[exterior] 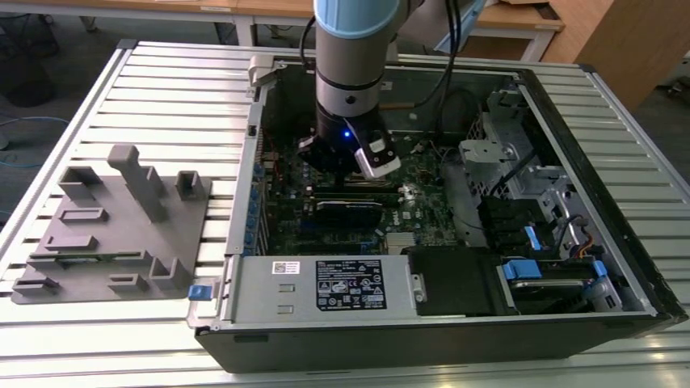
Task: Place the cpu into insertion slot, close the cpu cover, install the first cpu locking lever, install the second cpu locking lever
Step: 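Install the second cpu locking lever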
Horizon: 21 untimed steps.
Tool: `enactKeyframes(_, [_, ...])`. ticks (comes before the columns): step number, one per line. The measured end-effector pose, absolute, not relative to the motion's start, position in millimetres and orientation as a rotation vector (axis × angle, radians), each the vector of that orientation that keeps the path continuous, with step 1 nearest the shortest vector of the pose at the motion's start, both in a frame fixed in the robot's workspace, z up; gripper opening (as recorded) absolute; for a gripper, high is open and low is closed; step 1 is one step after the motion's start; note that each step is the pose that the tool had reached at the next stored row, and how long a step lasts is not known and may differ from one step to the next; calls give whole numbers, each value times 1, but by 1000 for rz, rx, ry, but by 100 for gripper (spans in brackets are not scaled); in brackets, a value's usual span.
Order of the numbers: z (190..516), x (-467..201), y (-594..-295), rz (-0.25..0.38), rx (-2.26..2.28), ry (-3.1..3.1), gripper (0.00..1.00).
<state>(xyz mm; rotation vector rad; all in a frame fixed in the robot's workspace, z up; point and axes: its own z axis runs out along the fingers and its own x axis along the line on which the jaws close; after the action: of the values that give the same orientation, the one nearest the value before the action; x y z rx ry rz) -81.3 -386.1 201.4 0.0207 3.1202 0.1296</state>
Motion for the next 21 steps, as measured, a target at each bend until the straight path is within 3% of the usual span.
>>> enactKeyframes(11, [198, -83, -386, 180, 21, 3118, 11])
enactKeyframes(21, [204, -83, -386, 182, 21, 3118, 11])
